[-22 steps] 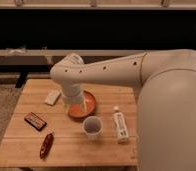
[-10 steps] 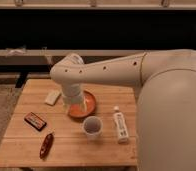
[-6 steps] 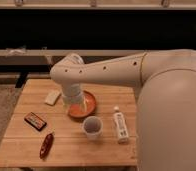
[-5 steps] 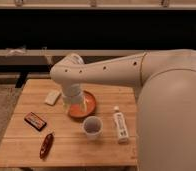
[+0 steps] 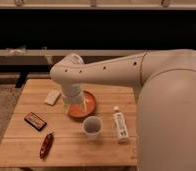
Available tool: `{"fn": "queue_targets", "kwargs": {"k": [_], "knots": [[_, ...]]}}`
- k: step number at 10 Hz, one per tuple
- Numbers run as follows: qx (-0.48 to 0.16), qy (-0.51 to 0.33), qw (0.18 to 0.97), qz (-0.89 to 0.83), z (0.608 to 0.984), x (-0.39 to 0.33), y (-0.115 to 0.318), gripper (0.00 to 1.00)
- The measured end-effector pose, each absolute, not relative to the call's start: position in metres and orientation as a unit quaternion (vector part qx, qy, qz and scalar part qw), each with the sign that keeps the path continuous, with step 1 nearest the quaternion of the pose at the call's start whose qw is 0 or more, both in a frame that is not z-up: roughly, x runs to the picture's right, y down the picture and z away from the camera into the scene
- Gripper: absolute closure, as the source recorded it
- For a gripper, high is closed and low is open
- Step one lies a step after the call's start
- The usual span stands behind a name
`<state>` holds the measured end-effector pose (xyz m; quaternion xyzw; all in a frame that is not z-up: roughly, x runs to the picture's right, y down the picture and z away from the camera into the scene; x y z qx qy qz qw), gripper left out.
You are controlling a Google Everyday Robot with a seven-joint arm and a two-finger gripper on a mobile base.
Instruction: Push the eraser across the table
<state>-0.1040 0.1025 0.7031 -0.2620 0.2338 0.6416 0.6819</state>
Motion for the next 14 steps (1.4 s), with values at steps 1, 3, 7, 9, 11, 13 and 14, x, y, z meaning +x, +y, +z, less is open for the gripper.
{"fn": "queue_targets", "kwargs": {"k": [1, 3, 7, 9, 11, 13, 14], "knots": [[-0.259, 0.234, 0.685, 0.64, 0.703, -0.104, 0.103, 0.35], [-0.258, 0.218, 0.703, 0.626, 0.7, -0.129, 0.107, 0.35], [-0.271, 0.196, 0.741, 0.583, 0.706, -0.221, 0.13, 0.35], [-0.287, 0.191, 0.753, 0.56, 0.723, -0.258, 0.156, 0.35], [-0.301, 0.192, 0.76, 0.542, 0.744, -0.28, 0.18, 0.48], [-0.318, 0.196, 0.762, 0.53, 0.765, -0.291, 0.197, 0.68], [-0.325, 0.198, 0.76, 0.527, 0.772, -0.294, 0.202, 0.78]]}}
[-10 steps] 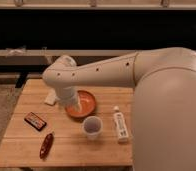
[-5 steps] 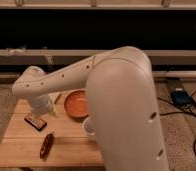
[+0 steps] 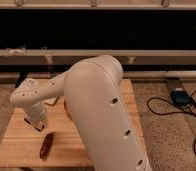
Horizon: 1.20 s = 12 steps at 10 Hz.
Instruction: Push the eraser across the table
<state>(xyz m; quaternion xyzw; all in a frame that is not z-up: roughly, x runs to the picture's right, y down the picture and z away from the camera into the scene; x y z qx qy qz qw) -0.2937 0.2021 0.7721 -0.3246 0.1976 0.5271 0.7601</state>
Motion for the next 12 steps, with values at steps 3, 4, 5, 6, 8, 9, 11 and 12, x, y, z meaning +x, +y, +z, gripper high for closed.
{"fn": "queue_targets", "kwargs": {"k": [3, 4, 5, 6, 8, 9, 11, 12], "knots": [[-0.341, 0.202, 0.756, 0.52, 0.79, -0.298, 0.215, 1.0], [-0.343, 0.203, 0.757, 0.518, 0.794, -0.298, 0.218, 1.0], [-0.344, 0.203, 0.758, 0.515, 0.796, -0.3, 0.22, 1.0], [-0.347, 0.204, 0.759, 0.512, 0.799, -0.303, 0.222, 1.0], [-0.349, 0.206, 0.761, 0.506, 0.804, -0.306, 0.224, 1.0], [-0.349, 0.206, 0.763, 0.504, 0.806, -0.308, 0.225, 1.0], [-0.35, 0.205, 0.765, 0.5, 0.81, -0.312, 0.225, 1.0], [-0.351, 0.202, 0.767, 0.498, 0.812, -0.316, 0.224, 1.0]]}}
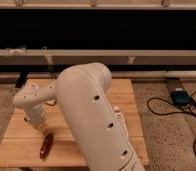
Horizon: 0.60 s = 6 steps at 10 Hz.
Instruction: Push the eraser across the table
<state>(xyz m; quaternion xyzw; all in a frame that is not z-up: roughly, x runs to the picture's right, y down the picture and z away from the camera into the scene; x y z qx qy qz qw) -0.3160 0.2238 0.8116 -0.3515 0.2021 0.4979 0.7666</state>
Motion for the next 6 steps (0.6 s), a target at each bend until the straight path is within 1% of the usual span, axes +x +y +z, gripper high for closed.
{"fn": "queue_targets", "kwargs": {"k": [6], "knots": [[-0.362, 0.161, 0.784, 0.477, 0.814, -0.352, 0.209, 1.0]]}}
